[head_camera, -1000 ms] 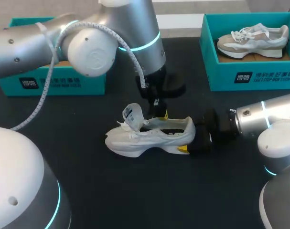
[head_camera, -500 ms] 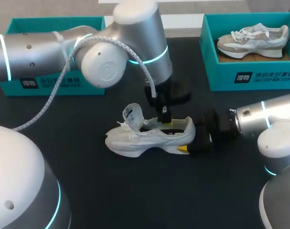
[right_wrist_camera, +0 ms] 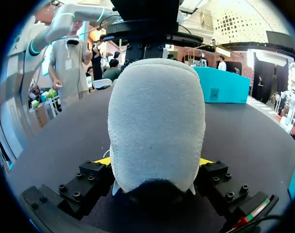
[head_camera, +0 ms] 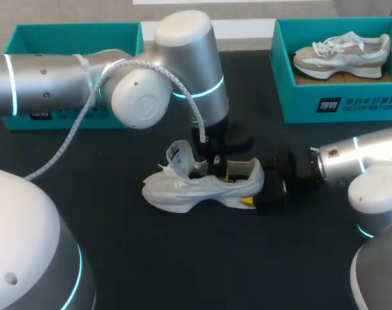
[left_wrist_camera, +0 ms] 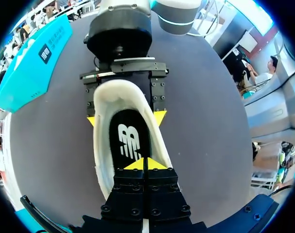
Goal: Take the shoe out of the shoebox, open the shoe tongue, remove and reinsert the insole, then place the shoe into the shoebox
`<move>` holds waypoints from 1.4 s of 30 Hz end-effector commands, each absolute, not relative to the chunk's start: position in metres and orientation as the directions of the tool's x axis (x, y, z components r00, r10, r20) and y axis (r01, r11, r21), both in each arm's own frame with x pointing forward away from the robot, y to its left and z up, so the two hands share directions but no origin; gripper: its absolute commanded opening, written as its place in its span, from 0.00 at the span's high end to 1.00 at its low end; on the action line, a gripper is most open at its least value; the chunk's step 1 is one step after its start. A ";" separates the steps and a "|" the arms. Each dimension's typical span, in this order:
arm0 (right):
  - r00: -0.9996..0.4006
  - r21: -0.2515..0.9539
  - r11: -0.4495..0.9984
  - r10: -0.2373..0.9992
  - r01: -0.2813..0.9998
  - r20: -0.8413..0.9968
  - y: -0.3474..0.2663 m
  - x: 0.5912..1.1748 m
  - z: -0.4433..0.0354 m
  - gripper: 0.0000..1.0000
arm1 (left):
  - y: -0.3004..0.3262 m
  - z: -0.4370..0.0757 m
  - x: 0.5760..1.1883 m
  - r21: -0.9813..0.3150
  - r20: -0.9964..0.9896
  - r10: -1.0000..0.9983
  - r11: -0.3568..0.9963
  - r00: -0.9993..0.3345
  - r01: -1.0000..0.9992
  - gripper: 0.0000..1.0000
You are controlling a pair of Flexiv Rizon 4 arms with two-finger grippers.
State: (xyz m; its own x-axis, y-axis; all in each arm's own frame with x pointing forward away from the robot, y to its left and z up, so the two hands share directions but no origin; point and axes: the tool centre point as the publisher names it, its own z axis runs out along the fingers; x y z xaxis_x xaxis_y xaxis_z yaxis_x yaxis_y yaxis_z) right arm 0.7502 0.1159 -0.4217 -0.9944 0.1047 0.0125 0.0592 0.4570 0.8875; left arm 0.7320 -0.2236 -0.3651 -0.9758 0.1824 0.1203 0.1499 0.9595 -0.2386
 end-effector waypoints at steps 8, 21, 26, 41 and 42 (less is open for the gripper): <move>-0.994 0.887 0.458 0.106 0.060 0.012 0.118 0.752 -0.425 1.00 | -0.215 -0.380 0.722 -0.243 0.166 0.211 0.955 -0.963 0.167 1.00; -0.994 0.887 0.458 0.106 0.060 0.012 0.118 0.752 -0.425 1.00 | -0.218 -0.386 0.718 -0.258 0.169 0.252 0.945 -0.953 0.204 0.81; -0.994 0.887 0.458 0.106 0.060 0.012 0.118 0.752 -0.425 1.00 | -0.219 -0.390 0.720 -0.259 0.164 0.242 0.946 -0.956 0.195 0.73; -0.994 0.887 0.458 0.106 0.060 0.012 0.118 0.752 -0.425 1.00 | -0.224 -0.416 0.726 -0.253 0.013 0.226 0.943 -0.974 0.215 0.64; -0.994 0.887 0.458 0.106 0.060 0.012 0.118 0.752 -0.425 1.00 | -0.224 -0.419 0.727 -0.246 0.008 0.225 0.945 -0.974 0.216 0.66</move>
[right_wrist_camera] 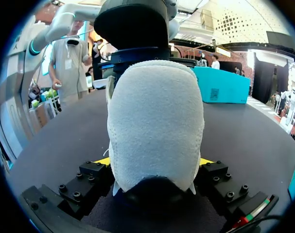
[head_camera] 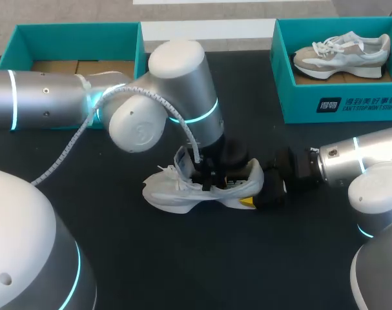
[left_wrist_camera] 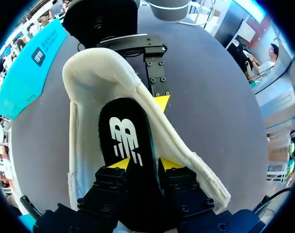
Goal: Take the shoe out of the shoebox, open the shoe tongue, remove and reinsert the insole, then place the shoe into the shoebox
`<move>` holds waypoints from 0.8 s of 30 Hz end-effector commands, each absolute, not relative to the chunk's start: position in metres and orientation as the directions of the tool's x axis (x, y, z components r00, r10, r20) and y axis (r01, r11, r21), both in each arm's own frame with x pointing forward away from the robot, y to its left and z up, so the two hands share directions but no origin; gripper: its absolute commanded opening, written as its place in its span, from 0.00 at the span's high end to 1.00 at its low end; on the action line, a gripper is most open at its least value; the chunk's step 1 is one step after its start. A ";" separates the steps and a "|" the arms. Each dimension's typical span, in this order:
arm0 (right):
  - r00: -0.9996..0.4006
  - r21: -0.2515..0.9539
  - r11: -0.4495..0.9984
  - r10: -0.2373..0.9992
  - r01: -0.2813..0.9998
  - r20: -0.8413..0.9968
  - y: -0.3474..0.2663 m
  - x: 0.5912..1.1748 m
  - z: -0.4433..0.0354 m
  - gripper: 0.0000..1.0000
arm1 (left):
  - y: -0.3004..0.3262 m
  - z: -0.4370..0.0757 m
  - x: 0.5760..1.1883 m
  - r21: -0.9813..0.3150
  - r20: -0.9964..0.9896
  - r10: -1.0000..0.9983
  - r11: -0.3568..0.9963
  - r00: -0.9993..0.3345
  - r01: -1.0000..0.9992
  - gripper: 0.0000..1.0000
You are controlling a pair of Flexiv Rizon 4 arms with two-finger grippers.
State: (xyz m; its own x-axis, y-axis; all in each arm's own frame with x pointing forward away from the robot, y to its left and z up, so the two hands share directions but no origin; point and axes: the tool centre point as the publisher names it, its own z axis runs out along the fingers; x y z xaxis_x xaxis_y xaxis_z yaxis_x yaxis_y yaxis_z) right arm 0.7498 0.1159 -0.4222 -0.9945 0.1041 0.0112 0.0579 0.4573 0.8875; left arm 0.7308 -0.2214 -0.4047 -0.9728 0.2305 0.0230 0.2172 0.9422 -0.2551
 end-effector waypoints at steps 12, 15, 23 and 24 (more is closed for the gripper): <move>-0.994 0.887 0.458 0.106 0.060 0.012 0.118 0.752 -0.425 1.00 | -0.216 -0.412 0.741 -0.245 0.012 0.209 0.949 -0.978 0.200 1.00; -0.994 0.887 0.458 0.106 0.060 0.012 0.118 0.752 -0.425 1.00 | -0.210 -0.402 0.745 -0.262 0.036 0.197 0.948 -0.980 0.181 1.00; -0.994 0.887 0.458 0.106 0.060 0.012 0.118 0.752 -0.425 1.00 | -0.201 -0.381 0.746 -0.273 0.105 0.214 0.945 -0.971 0.179 1.00; -0.994 0.887 0.458 0.106 0.060 0.012 0.118 0.752 -0.425 1.00 | -0.200 -0.379 0.746 -0.270 0.107 0.215 0.946 -0.971 0.179 1.00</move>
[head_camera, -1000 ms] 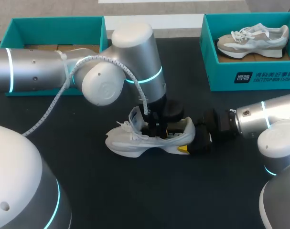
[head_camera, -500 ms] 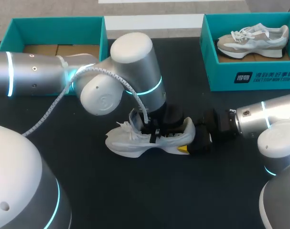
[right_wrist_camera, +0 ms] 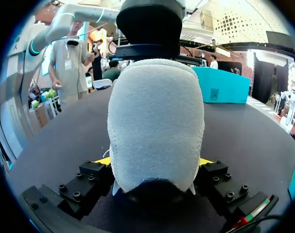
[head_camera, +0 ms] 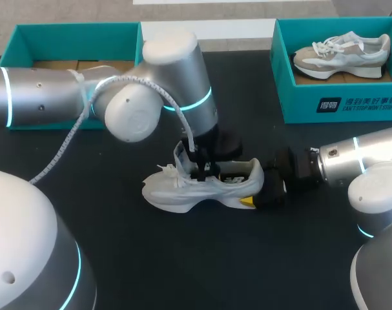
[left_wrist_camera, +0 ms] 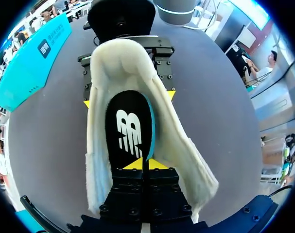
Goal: Take the shoe out of the shoebox, open the shoe tongue, remove and reinsert the insole, then place the shoe into the shoebox
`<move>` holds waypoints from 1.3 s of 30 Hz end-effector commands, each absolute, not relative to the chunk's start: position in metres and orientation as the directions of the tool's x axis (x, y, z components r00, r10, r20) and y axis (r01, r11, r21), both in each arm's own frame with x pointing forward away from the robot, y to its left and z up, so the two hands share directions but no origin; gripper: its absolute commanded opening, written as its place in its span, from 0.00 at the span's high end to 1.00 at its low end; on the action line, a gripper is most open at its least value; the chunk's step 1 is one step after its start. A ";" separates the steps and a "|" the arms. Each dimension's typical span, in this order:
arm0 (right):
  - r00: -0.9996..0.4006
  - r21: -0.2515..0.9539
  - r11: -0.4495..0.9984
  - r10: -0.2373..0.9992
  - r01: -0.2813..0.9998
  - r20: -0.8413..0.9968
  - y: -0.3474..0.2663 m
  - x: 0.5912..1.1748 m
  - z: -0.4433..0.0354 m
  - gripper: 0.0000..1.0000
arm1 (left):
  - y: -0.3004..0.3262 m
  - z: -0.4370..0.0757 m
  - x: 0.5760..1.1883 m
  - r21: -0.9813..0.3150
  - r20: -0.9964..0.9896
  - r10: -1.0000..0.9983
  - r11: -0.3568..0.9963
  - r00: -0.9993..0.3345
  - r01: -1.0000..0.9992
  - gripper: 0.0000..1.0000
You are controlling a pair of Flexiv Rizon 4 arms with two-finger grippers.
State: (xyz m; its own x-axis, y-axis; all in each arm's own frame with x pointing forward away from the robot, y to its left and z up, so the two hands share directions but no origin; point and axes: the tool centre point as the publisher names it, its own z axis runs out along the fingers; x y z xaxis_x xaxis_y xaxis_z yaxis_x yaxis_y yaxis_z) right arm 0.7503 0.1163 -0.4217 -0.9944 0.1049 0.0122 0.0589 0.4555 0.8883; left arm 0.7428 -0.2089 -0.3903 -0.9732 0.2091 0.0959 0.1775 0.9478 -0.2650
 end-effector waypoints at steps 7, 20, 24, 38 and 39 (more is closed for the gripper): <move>-0.994 0.887 0.458 0.106 0.060 0.012 0.118 0.752 -0.425 1.00 | -0.192 -0.362 0.740 -0.339 0.182 0.229 0.927 -0.956 0.158 1.00; -0.994 0.887 0.458 0.106 0.060 0.012 0.118 0.752 -0.425 1.00 | -0.180 -0.337 0.741 -0.426 0.217 0.224 0.897 -0.950 0.114 1.00; -0.994 0.887 0.458 0.106 0.060 0.012 0.118 0.752 -0.425 1.00 | -0.186 -0.328 0.744 -0.436 0.206 0.228 0.892 -0.952 0.120 1.00; -0.994 0.887 0.458 0.106 0.060 0.012 0.118 0.752 -0.425 1.00 | -0.234 -0.296 0.745 -0.491 0.144 0.278 0.853 -0.950 0.175 1.00; -0.994 0.887 0.458 0.106 0.060 0.012 0.118 0.752 -0.425 1.00 | -0.237 -0.294 0.745 -0.502 0.143 0.283 0.846 -0.948 0.177 1.00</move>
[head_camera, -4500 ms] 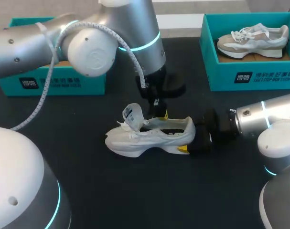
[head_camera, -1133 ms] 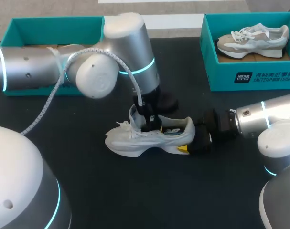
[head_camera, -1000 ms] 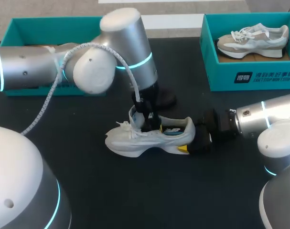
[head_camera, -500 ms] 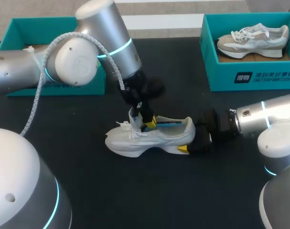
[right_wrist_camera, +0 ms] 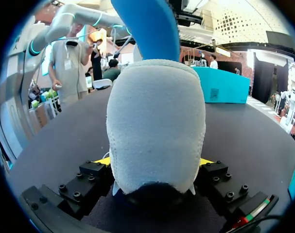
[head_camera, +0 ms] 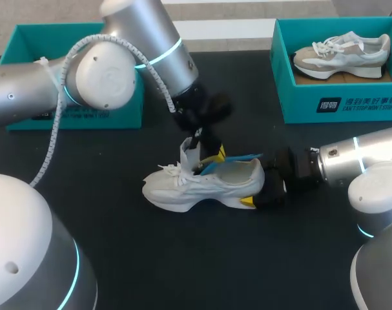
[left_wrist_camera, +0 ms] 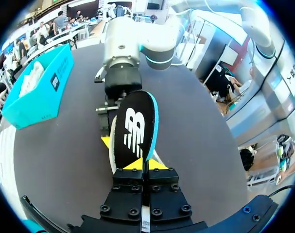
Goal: Take the shoe out of the shoebox, open the shoe tongue, remove and reinsert the insole, then place the shoe into the shoebox
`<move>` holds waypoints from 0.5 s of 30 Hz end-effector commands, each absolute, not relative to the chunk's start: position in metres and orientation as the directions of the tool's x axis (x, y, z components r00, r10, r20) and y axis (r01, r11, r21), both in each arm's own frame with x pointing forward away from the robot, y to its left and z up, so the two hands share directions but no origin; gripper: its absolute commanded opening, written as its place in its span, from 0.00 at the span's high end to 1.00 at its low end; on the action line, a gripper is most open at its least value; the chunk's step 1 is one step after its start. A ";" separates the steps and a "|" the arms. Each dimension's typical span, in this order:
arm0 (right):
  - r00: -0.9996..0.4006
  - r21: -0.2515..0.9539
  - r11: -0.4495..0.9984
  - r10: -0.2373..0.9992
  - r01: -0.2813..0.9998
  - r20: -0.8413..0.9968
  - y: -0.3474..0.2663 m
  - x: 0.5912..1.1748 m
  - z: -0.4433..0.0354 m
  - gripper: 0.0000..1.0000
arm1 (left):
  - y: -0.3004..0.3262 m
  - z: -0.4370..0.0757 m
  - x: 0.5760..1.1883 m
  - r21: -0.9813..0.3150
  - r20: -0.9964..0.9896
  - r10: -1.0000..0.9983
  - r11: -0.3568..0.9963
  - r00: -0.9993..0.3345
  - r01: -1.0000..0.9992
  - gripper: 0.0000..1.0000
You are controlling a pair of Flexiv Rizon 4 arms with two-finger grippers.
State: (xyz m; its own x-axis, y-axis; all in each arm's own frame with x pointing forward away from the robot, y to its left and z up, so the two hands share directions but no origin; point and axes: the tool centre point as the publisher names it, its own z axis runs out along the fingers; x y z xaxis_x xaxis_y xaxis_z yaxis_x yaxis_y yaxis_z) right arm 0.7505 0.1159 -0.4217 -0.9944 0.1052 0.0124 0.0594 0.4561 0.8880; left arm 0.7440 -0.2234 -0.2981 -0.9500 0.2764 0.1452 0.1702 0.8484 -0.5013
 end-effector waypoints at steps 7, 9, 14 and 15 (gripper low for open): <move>-0.994 0.887 0.458 0.106 0.060 0.012 0.118 0.752 -0.425 1.00 | -0.251 -0.291 0.748 -0.531 0.117 0.282 0.828 -0.952 0.180 1.00; -0.994 0.887 0.458 0.106 0.060 0.012 0.118 0.752 -0.425 1.00 | -0.253 -0.294 0.747 -0.536 0.102 0.284 0.823 -0.953 0.188 1.00; -0.994 0.887 0.458 0.106 0.060 0.012 0.118 0.752 -0.425 1.00 | -0.250 -0.296 0.741 -0.556 0.037 0.276 0.804 -0.960 0.210 0.75; -0.994 0.887 0.458 0.106 0.060 0.012 0.118 0.752 -0.425 1.00 | -0.248 -0.296 0.739 -0.556 0.016 0.263 0.804 -0.965 0.210 0.74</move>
